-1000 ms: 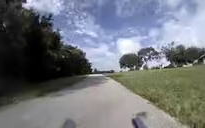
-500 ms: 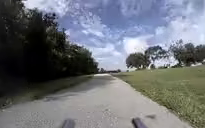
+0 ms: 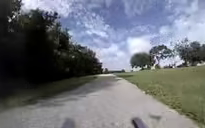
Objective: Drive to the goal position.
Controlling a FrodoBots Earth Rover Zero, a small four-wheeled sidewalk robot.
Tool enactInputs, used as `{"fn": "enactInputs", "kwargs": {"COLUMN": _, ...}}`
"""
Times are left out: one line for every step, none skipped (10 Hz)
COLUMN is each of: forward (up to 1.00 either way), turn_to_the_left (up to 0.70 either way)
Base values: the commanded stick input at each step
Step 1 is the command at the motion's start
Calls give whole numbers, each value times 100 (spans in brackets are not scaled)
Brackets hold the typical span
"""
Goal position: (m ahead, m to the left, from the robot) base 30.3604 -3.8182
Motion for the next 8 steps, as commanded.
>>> {"fn": "enactInputs", "kwargs": {"forward": 69, "turn_to_the_left": 3}}
{"fn": "enactInputs", "kwargs": {"forward": 69, "turn_to_the_left": 3}}
{"fn": "enactInputs", "kwargs": {"forward": 69, "turn_to_the_left": 3}}
{"fn": "enactInputs", "kwargs": {"forward": 69, "turn_to_the_left": 3}}
{"fn": "enactInputs", "kwargs": {"forward": 69, "turn_to_the_left": 3}}
{"fn": "enactInputs", "kwargs": {"forward": 69, "turn_to_the_left": 3}}
{"fn": "enactInputs", "kwargs": {"forward": 69, "turn_to_the_left": 3}}
{"fn": "enactInputs", "kwargs": {"forward": 69, "turn_to_the_left": 3}}
